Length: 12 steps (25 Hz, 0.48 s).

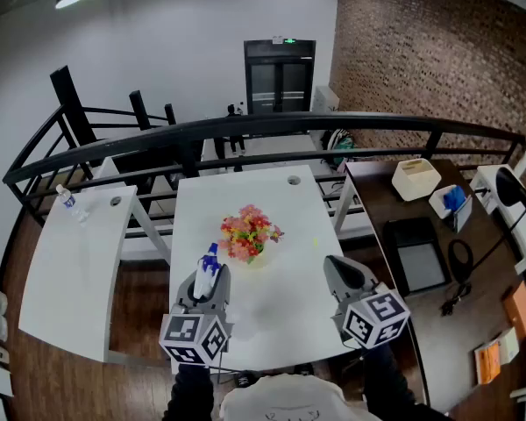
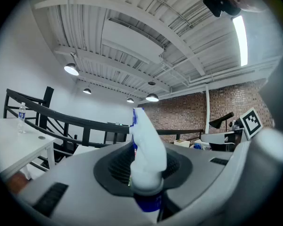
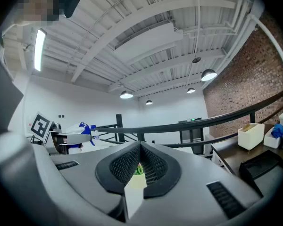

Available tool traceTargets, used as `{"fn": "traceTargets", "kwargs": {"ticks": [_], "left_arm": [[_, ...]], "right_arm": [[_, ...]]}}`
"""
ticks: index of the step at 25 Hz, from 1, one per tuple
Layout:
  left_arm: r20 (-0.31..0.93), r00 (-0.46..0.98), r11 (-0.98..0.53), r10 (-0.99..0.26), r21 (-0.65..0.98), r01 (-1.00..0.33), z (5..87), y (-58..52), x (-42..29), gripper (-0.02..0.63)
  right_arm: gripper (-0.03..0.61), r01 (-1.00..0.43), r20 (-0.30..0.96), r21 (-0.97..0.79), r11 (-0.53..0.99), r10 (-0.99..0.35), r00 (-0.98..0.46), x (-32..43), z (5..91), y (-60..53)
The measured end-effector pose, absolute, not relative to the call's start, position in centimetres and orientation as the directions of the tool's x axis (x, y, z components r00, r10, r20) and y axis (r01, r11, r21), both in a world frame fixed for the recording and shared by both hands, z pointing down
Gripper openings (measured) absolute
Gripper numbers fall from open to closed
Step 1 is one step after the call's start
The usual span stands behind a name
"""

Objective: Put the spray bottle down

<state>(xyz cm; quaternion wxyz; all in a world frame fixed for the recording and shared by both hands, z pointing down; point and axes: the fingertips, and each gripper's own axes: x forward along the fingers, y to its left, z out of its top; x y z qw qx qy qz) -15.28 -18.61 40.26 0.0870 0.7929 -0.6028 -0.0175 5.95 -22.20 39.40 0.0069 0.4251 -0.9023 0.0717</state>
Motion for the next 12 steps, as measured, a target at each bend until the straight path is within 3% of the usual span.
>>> {"fn": "traceTargets", "kwargs": {"ticks": [12], "left_arm": [[0.041, 0.375, -0.372, -0.926, 0.068, -0.926, 40.0, -21.1, -11.3, 0.106]], "right_arm": [[-0.017, -0.77, 0.077, -0.128, 0.625, -0.768, -0.636, 6.3, 39.7, -22.0]]}}
